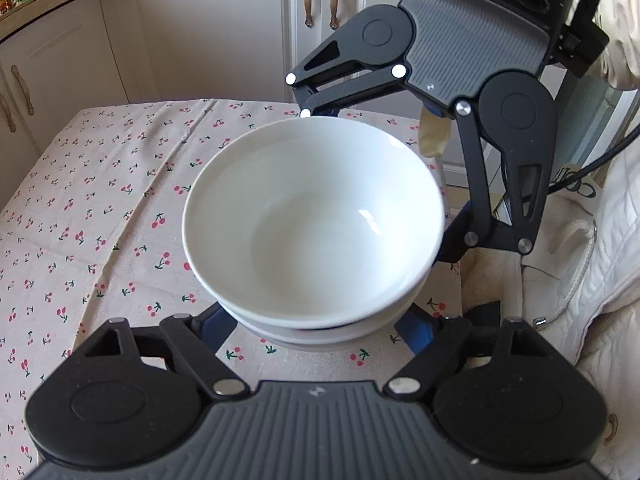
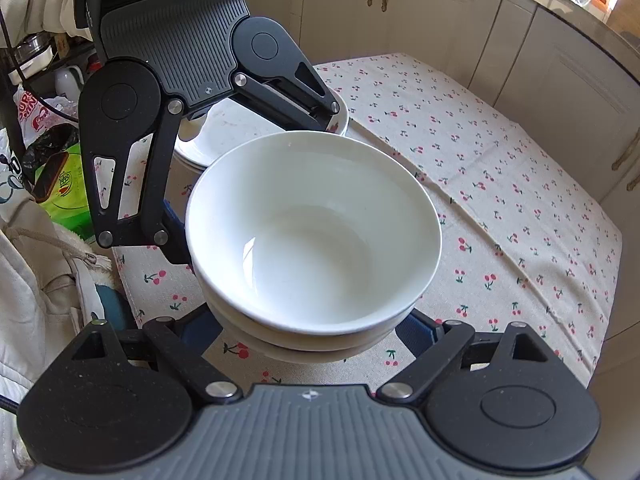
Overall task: Organize plates and bowls
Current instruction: 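Lift the bowl stack with both tools and carry it over the plate stack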
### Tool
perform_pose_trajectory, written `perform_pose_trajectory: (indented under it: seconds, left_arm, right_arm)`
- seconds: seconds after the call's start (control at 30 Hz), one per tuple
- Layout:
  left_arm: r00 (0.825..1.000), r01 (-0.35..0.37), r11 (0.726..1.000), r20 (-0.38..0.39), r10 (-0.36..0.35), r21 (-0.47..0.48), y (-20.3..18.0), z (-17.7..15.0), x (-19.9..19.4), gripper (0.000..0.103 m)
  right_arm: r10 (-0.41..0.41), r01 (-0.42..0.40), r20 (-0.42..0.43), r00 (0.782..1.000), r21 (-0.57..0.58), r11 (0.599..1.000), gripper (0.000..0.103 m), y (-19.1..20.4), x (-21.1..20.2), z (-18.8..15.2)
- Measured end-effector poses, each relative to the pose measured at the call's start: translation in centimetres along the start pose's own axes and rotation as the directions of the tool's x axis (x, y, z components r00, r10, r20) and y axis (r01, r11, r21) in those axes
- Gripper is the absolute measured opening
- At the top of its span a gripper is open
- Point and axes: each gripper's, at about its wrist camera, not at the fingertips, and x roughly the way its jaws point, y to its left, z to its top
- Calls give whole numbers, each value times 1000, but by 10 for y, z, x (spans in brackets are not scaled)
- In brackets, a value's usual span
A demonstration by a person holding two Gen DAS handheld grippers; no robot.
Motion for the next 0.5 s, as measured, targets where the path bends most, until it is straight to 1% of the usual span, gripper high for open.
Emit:
perform_pose_trajectory:
  seconds: [0.27, 0.5]
  left_arm:
    - [997, -68, 997, 26, 69, -29, 1, -8, -29, 84]
    - [986, -162, 982, 35, 166, -93, 2, -29, -62, 84]
  right_arm:
    - [-7, 9, 16, 1000, -81, 997, 95, 8, -6, 28]
    - [13, -5, 43, 999, -190, 982, 95, 15, 1, 63]
